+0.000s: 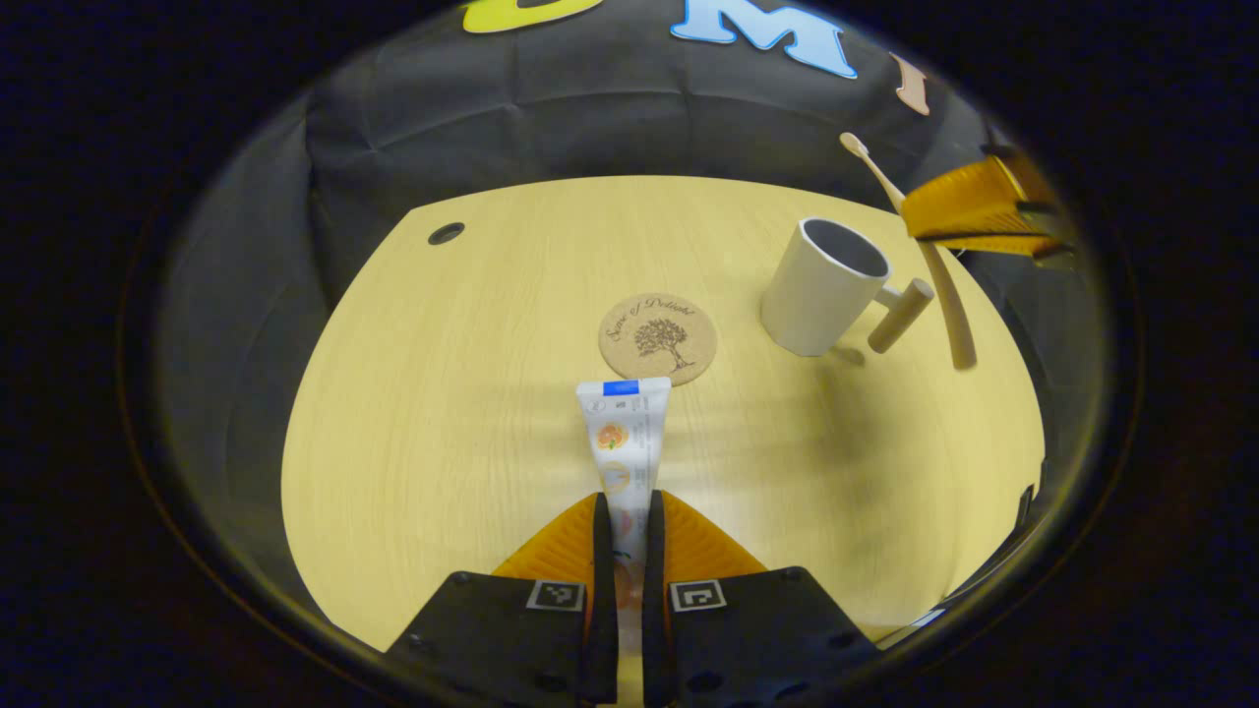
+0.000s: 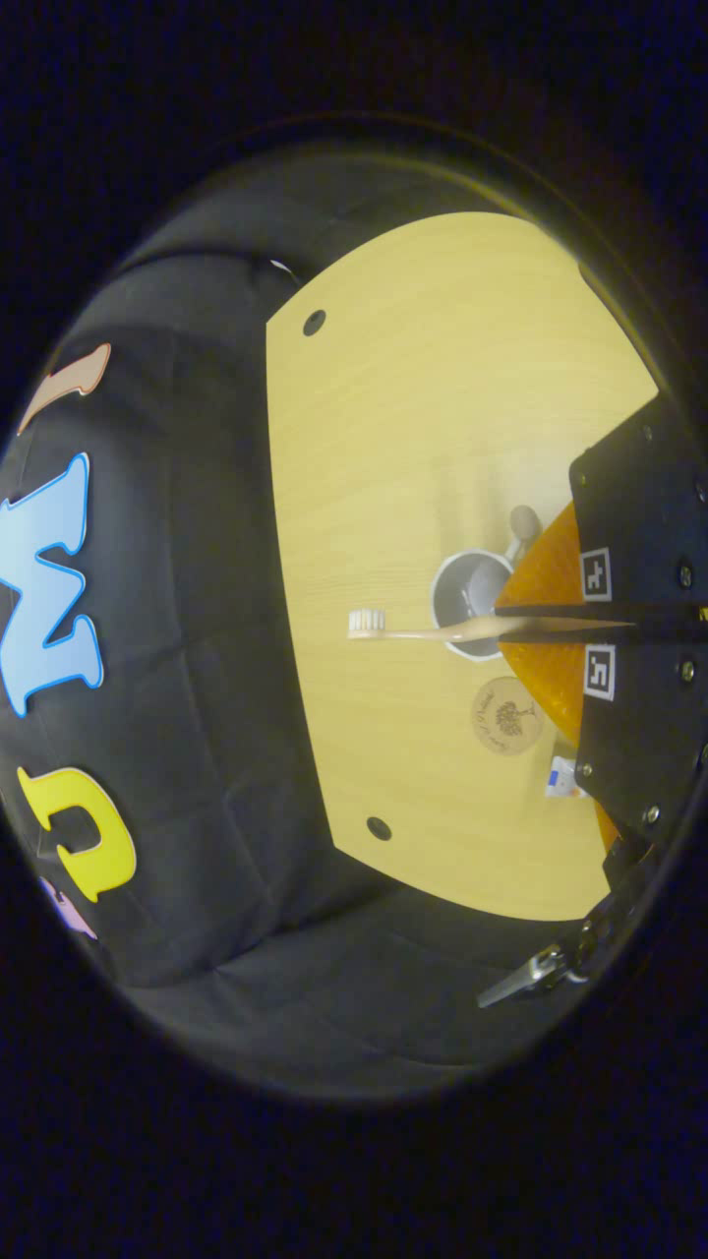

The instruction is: Put the toothbrush and toothpaste on the desktop into the cup, then pick up the cup and place it on the coaster on the desktop.

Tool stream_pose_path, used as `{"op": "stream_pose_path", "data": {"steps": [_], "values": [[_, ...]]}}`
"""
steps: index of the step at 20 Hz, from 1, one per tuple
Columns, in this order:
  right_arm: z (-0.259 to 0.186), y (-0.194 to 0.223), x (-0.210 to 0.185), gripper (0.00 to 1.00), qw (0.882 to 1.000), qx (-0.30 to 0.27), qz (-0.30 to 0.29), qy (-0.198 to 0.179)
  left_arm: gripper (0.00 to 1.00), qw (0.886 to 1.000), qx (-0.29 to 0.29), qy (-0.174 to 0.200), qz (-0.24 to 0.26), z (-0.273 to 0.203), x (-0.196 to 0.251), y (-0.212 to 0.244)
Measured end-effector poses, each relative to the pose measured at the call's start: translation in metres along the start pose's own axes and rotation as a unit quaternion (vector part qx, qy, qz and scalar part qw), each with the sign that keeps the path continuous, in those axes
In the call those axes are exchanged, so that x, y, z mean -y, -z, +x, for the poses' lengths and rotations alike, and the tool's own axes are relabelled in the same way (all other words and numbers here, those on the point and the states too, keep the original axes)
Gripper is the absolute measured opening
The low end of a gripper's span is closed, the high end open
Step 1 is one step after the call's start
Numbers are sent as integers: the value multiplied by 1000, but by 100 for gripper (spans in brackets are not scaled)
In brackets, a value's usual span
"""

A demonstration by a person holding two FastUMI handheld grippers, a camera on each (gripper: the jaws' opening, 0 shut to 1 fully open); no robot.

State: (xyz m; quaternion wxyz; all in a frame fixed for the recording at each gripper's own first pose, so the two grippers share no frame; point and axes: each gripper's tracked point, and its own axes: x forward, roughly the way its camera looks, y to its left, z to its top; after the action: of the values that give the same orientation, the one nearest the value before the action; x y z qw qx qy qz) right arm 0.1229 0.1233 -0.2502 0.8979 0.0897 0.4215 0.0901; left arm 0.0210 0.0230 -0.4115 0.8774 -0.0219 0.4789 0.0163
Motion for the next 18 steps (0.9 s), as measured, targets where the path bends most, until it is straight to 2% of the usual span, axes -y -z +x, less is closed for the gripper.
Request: {"op": "stream_pose_path", "data": {"steps": [7,12,18], "values": [[42,-49,2,1,998,27,50,-7,17,999,-8,-30,-13,-13,-28,7],[65,-48,8,1,999,39,35,2,17,999,-13,-46,-26,-19,-41,14],[66,-37,-3,2,997,67,10,-21,17,998,-10,-53,-23,-26,-38,10]]}}
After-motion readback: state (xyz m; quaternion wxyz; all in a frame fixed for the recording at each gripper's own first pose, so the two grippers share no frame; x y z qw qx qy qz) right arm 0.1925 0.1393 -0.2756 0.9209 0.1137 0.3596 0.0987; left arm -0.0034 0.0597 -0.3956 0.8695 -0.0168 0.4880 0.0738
